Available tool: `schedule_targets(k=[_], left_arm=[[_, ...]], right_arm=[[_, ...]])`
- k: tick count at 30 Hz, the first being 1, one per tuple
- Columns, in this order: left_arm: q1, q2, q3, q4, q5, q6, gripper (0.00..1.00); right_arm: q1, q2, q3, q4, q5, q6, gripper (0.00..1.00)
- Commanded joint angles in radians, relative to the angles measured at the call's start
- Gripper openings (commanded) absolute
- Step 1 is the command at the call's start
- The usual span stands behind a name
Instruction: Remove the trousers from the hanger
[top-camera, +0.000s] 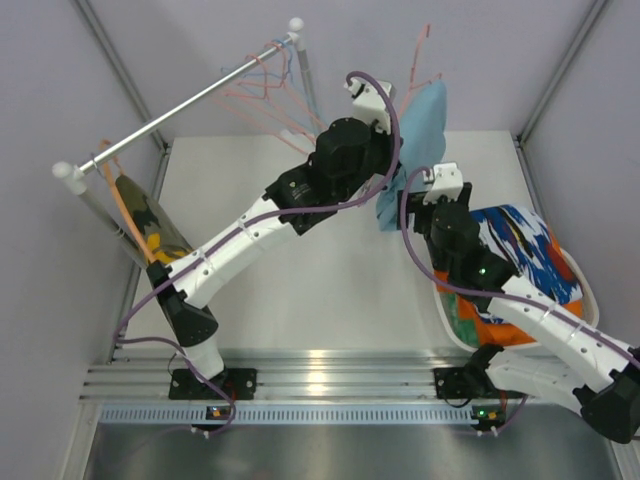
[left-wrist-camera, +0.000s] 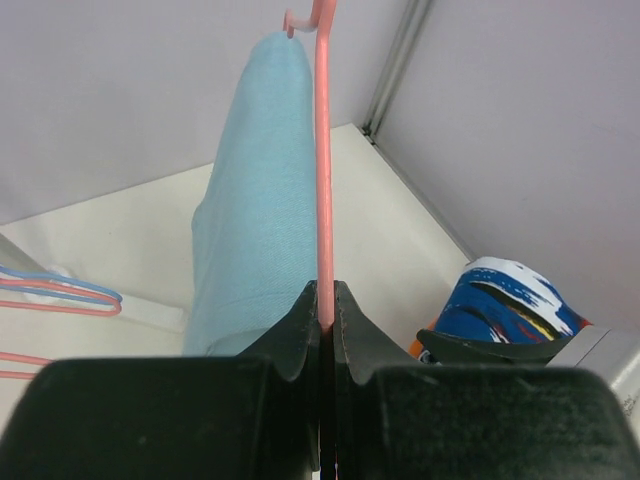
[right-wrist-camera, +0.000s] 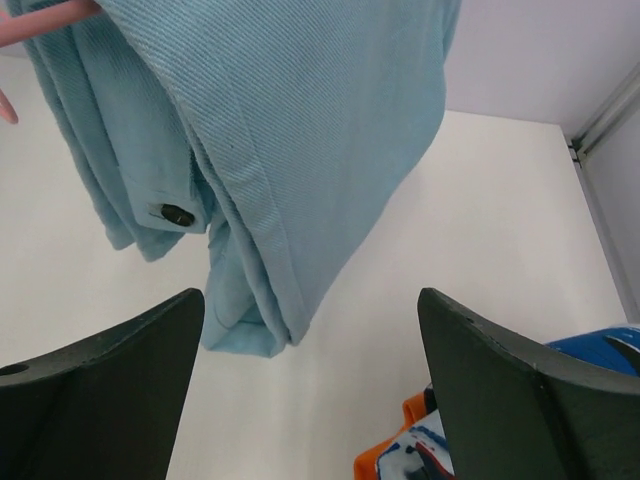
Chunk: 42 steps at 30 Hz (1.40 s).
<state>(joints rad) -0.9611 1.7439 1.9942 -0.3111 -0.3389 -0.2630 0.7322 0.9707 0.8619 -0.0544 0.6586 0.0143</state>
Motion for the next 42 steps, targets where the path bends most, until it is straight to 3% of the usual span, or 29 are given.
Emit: schedule_targets(k=[1,4,14,21,24,31,33,38,42], left_arm=[[0.001,-0.035,0.113,0.222,-0.072,-0.007,0.0],[0.001,-0.038,0.114,0.221,-0.098,-0.022,0.0],[0.001,-0.032,0.121,0.208,-0.161,-0.062,0.0],[-0.001,-0.034,0.115,0.208,-0.19,-0.085,0.0],[-0.001,-0.043,0.104,0.21,-0.19,-0.088,0.0],[-0.001,-0.066,0.074,0.234,-0.203,-0.082,0.0],[-0.001,-0.07,0.065,0.239,-0.201,-0.085,0.0],[-0.001,-0.076,0.057,0.239,-0.222,-0.09,0.0],[-0.002,-0.078,0.055,0.239,-0.227,-0.11,0.0]], right_arm=[[-0.002,0.051,0.08,0.113,0.033,0.006,0.88],[-0.031,0.082,0.088,0.143,0.018,0.016,0.89],[-0.14,0.095,0.051,0.315,-0.321,0.072,0.9],[-0.143,0.169,0.057,0.36,-0.326,0.041,0.89],[-0.145,0.2,0.068,0.37,-0.268,0.009,0.83],[-0.152,0.237,0.1,0.424,-0.197,-0.043,0.6],[-0.152,0.249,0.104,0.435,-0.208,-0.045,0.6],[-0.152,0.26,0.089,0.494,-0.266,-0.02,0.74],[-0.152,0.278,0.085,0.527,-0.257,0.007,0.76]])
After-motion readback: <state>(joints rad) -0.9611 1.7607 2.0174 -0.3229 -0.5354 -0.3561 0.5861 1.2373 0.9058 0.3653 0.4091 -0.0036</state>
